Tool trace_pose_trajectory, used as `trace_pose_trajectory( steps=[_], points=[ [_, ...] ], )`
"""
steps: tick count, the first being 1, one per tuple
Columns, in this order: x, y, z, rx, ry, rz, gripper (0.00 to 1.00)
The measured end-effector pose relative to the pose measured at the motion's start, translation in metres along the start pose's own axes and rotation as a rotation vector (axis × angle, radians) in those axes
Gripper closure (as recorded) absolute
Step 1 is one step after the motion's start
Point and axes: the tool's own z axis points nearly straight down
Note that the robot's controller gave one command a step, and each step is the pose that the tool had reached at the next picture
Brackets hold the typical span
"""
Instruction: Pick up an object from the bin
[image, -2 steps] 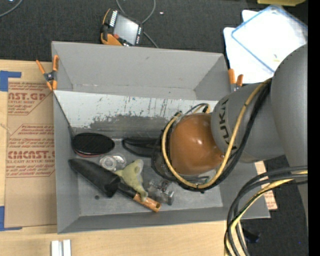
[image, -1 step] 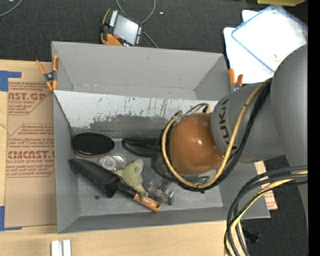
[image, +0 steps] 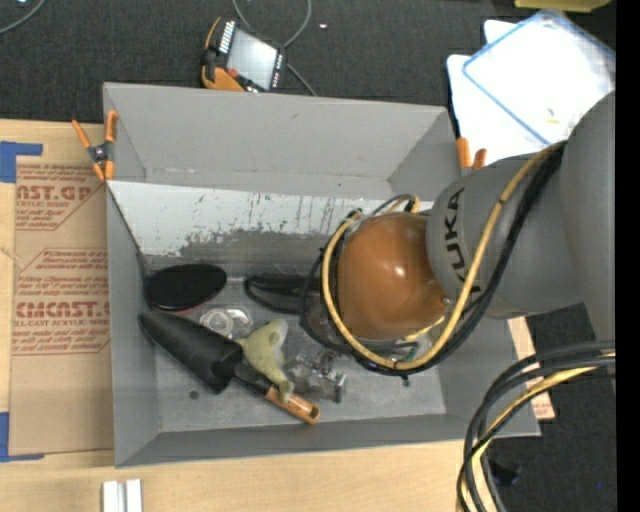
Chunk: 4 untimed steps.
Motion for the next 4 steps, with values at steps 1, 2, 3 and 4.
trace_pose_trajectory(
  steps=[1,2,3,4],
  points=[
    [-0.004,0.002,0.003,-0.002,0.004,-0.009,1.0],
    [-0.005,-0.003,0.024,0.004,-0.003,-0.203,1.0],
    [-0.016,0.006,-0.058,0.003,-0.005,-0.045,1.0],
    [-0.004,0.001,-0.003,-0.009,0.006,-0.148,0.0]
  ],
)
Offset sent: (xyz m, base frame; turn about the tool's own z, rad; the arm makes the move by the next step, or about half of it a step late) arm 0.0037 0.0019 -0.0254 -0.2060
